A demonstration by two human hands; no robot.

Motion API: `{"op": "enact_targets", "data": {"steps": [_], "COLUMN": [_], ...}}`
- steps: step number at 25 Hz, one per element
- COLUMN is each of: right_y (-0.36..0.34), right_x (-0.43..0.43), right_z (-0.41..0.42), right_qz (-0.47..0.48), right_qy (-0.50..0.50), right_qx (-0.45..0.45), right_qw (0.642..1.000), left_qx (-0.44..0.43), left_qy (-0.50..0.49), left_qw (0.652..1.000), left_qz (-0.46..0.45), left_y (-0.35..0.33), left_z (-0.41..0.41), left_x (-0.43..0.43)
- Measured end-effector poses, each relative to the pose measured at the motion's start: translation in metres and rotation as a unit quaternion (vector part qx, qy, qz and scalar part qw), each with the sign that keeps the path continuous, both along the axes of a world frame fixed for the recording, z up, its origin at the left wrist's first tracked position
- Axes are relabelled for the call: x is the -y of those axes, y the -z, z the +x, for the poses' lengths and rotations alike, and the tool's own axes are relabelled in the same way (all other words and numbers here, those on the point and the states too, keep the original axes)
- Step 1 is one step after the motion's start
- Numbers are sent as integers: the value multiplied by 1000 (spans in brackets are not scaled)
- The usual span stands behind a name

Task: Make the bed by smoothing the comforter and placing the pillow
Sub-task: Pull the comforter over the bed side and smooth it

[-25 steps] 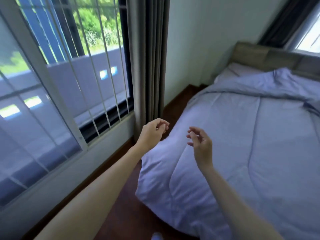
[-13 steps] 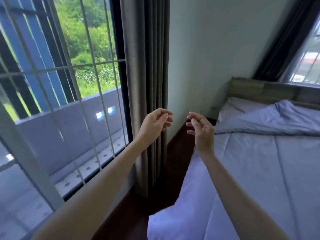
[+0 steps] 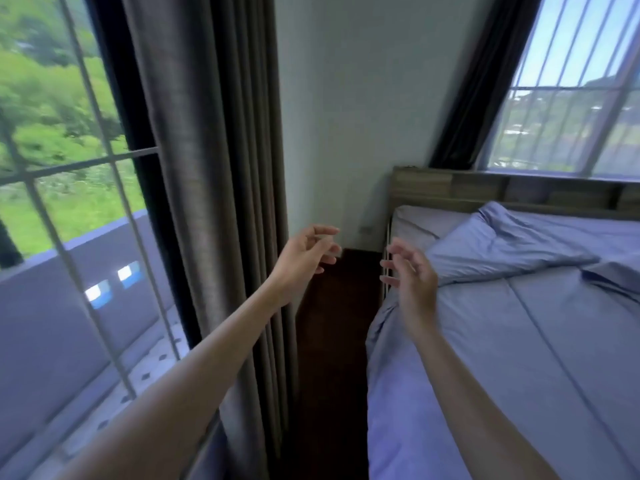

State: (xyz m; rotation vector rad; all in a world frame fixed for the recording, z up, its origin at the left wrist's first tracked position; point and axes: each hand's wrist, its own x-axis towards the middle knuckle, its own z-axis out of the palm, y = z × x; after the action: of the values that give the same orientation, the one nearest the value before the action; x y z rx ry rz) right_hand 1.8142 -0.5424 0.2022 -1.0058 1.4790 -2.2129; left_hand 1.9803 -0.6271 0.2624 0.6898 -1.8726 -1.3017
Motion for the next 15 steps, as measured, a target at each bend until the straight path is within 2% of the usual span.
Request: {"op": "enact_targets", "data": {"steps": [5, 10, 15], "right_y": [27, 37, 44], "right_x": [25, 21, 27], "right_z": [-25, -86, -183], "right_qz": [14, 33, 41], "right_qy": [105, 217, 315], "right_qx": [73, 75, 86], "right_qw": [992, 973, 944], "left_qx": [57, 78, 115], "left_qy": [86, 201, 288], "left_qw": [995, 976, 950], "left_qz": [1, 22, 20], "left_y": [-1, 25, 53], "left_z": [-53, -150, -269], "left_x": [61, 96, 126]}}
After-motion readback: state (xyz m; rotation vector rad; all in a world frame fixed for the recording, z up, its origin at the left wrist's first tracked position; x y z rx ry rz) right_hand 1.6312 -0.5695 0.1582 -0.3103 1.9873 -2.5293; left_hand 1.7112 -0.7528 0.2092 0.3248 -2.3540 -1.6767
